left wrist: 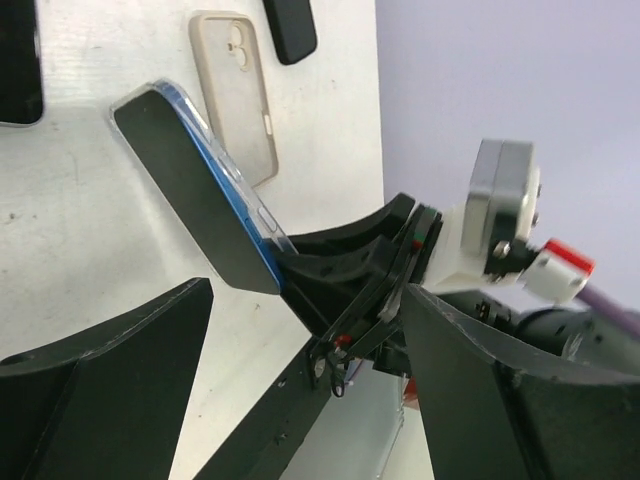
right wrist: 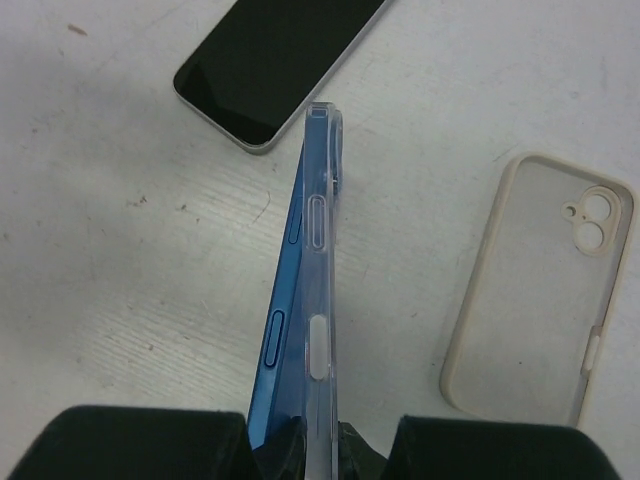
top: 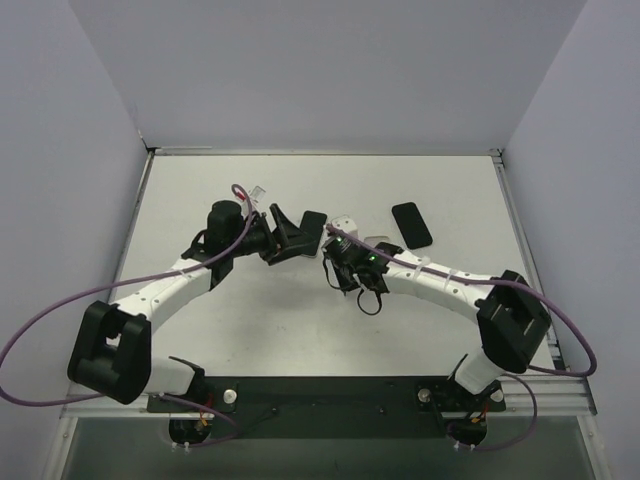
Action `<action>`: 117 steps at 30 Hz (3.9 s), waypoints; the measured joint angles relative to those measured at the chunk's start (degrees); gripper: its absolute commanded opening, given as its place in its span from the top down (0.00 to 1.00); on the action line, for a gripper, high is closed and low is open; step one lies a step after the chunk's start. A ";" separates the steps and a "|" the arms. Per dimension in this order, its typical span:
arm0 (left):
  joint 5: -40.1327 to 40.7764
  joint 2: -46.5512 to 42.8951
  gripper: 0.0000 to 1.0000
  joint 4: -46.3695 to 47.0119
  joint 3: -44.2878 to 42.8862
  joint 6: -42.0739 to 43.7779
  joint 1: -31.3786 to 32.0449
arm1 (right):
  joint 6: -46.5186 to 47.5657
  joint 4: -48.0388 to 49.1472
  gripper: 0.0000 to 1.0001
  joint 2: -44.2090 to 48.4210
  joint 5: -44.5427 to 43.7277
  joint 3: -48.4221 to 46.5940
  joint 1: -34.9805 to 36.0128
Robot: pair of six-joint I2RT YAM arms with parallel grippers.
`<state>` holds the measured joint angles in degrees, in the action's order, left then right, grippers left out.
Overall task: Take the phone out of the phone case
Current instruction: Remove the phone case from the phone.
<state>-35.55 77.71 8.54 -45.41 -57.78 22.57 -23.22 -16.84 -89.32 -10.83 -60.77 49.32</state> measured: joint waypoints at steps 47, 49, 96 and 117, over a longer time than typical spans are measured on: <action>6.88 20.90 0.42 11.56 1.25 3.82 9.14 | 3.04 15.30 1.00 -4.24 -1.38 7.89 4.37; 8.13 20.26 0.42 10.58 1.09 4.35 9.49 | 2.75 15.37 1.00 -4.20 -1.31 7.98 4.28; 32.41 17.70 0.62 -17.97 -11.80 8.63 17.77 | 0.22 20.31 1.00 -3.21 1.95 10.29 2.80; 36.94 20.68 1.00 -21.90 -14.86 5.95 19.08 | -2.40 21.42 1.00 -3.10 5.55 10.60 1.55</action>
<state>1.39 98.39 -13.37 -60.27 -51.83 41.65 -25.63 4.58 -92.42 -5.28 -50.17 50.87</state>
